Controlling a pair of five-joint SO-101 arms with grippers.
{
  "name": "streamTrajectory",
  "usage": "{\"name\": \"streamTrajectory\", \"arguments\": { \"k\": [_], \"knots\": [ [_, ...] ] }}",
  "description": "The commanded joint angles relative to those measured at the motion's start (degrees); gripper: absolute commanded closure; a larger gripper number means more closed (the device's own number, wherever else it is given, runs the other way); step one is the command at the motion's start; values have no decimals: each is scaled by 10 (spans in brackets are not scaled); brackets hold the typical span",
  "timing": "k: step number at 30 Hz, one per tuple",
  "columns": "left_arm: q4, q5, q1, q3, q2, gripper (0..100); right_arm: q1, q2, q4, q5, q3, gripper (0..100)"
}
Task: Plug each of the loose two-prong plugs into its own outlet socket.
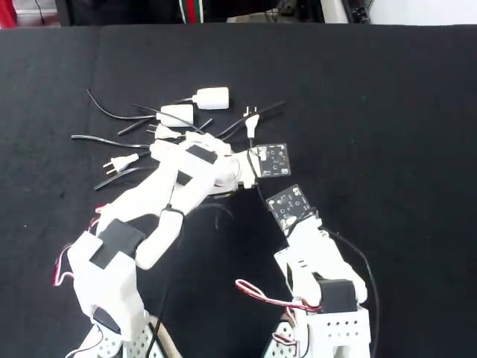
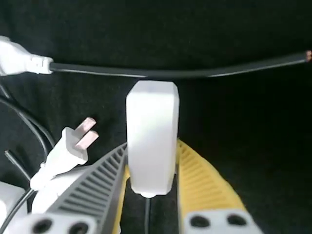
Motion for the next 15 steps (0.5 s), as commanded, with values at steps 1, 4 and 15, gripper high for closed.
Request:
{"name": "streamTrajectory", "arguments": {
  "k": [1,4,15],
  "knots": [
    [54,-6,-11,-20,-2,972,7,-47,2,1,1,920],
    [123,-6,-14,-44,-27,972,7,-47,2,0,1,920],
    [272,-5,-23,109,-280,972,7,-47,2,0,1,920]
  ]
}}
